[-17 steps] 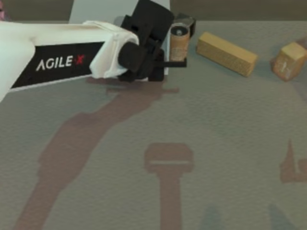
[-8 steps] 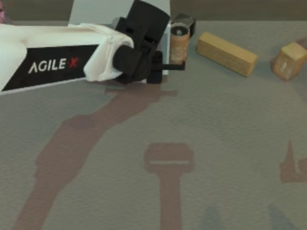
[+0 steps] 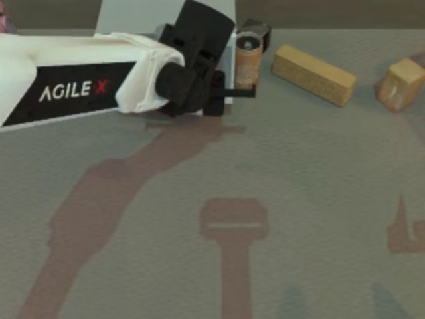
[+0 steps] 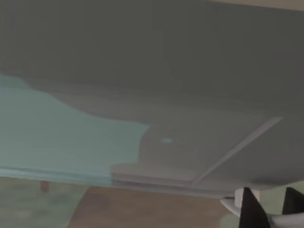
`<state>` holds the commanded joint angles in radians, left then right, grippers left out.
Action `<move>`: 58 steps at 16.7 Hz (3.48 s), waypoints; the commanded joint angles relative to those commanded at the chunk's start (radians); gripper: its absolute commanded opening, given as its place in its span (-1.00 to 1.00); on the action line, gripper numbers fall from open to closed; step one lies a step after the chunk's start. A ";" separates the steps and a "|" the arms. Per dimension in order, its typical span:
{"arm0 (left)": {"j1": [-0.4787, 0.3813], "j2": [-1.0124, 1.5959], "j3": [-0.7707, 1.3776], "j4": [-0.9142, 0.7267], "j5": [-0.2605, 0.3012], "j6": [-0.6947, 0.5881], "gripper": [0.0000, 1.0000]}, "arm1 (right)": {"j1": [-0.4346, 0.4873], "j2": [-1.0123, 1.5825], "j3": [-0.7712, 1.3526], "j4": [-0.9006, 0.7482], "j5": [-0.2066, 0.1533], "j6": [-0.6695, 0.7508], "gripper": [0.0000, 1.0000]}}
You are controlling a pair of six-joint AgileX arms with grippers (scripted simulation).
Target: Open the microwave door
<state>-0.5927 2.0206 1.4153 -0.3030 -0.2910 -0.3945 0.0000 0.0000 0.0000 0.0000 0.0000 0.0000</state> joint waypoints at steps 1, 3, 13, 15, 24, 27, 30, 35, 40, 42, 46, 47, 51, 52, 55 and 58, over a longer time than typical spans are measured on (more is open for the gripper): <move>0.000 0.000 0.000 0.000 0.000 0.000 -1.00 | 0.000 0.000 0.000 0.000 0.000 0.000 1.00; 0.000 0.000 0.000 0.000 0.000 0.000 -1.00 | 0.000 0.000 0.000 0.000 0.000 0.000 1.00; -0.008 0.002 0.005 0.001 0.007 -0.004 -1.00 | 0.000 0.000 0.000 0.000 0.000 0.000 1.00; -0.005 -0.002 -0.007 0.004 0.011 0.005 -1.00 | 0.000 0.000 0.000 0.000 0.000 0.000 1.00; 0.010 -0.041 -0.063 0.037 0.042 0.056 -1.00 | 0.000 0.000 0.000 0.000 0.000 0.000 1.00; 0.010 -0.041 -0.063 0.037 0.042 0.056 -1.00 | 0.000 0.000 0.000 0.000 0.000 0.000 1.00; 0.010 -0.041 -0.063 0.037 0.042 0.056 -1.00 | 0.000 0.000 0.000 0.000 0.000 0.000 1.00; 0.010 -0.041 -0.063 0.037 0.042 0.056 -1.00 | 0.000 0.000 0.000 0.000 0.000 0.000 1.00; 0.010 -0.041 -0.063 0.037 0.042 0.056 -1.00 | 0.000 0.000 0.000 0.000 0.000 0.000 1.00; 0.010 -0.041 -0.063 0.037 0.042 0.056 -1.00 | 0.000 0.000 0.000 0.000 0.000 0.000 1.00; 0.002 -0.039 -0.058 0.037 0.049 0.051 -1.00 | 0.000 0.000 0.000 0.000 0.000 0.000 1.00; 0.004 -0.040 -0.061 0.037 0.050 0.053 -1.00 | 0.000 0.000 0.000 0.000 0.000 0.000 1.00; 0.016 -0.068 -0.095 0.058 0.071 0.087 -1.00 | 0.000 0.000 0.000 0.000 0.000 0.000 1.00; 0.018 -0.074 -0.105 0.063 0.076 0.097 -1.00 | 0.000 0.000 0.000 0.000 0.000 0.000 1.00; 0.021 -0.077 -0.116 0.066 0.082 0.107 -1.00 | 0.000 0.000 0.000 0.000 0.000 0.000 1.00; 0.021 -0.077 -0.116 0.066 0.082 0.107 -1.00 | 0.000 0.000 0.000 0.000 0.000 0.000 1.00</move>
<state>-0.5712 1.9436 1.2990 -0.2374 -0.2091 -0.2878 0.0000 0.0000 0.0000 0.0000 0.0000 0.0000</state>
